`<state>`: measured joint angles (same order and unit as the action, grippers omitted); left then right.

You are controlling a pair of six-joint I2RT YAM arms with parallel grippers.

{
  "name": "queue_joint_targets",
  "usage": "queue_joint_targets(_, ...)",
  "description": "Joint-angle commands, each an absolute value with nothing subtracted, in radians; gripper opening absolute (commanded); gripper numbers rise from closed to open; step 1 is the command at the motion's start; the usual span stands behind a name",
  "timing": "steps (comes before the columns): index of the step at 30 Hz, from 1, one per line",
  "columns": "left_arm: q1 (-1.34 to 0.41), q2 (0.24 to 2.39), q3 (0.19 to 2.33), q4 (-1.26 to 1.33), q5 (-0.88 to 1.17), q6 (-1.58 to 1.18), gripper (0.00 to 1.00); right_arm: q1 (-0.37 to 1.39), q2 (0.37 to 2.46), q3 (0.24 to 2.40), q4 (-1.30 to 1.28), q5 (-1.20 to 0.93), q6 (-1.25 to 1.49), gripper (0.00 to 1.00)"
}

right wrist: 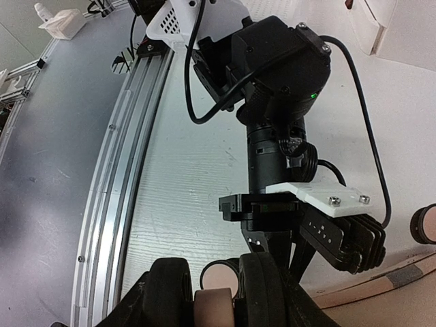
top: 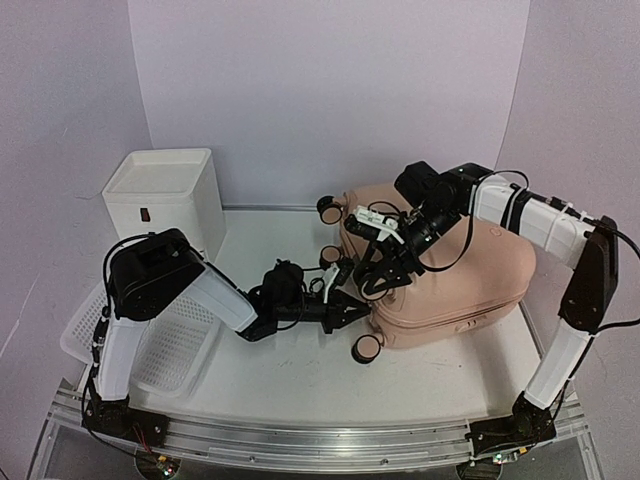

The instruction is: Open, take out, and arrange the luggage

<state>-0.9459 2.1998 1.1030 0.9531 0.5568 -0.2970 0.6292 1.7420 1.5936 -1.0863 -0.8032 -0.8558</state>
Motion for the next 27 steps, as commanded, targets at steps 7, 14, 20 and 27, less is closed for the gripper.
queue_joint_targets(7, -0.928, 2.088, 1.039, 0.946, 0.099, -0.249, 0.00, 0.659, 1.601, 1.509, -1.250, -0.831, -0.650, 0.00)
queue_joint_targets(14, -0.859, 2.115, 1.104, 0.874, -0.013, -0.305, 0.00, 0.678, 1.524, 1.408, -1.249, -0.868, -0.620, 0.00)
queue_joint_targets(20, -0.770, 2.149, 1.179, 0.843, -0.019, -0.364, 0.00, 0.678, 1.478, 1.361, -1.249, -0.880, -0.593, 0.00)
queue_joint_targets(27, -0.668, 2.201, 1.254, 0.830, 0.011, -0.423, 0.00, 0.678, 1.438, 1.354, -1.251, -0.931, -0.579, 0.00)
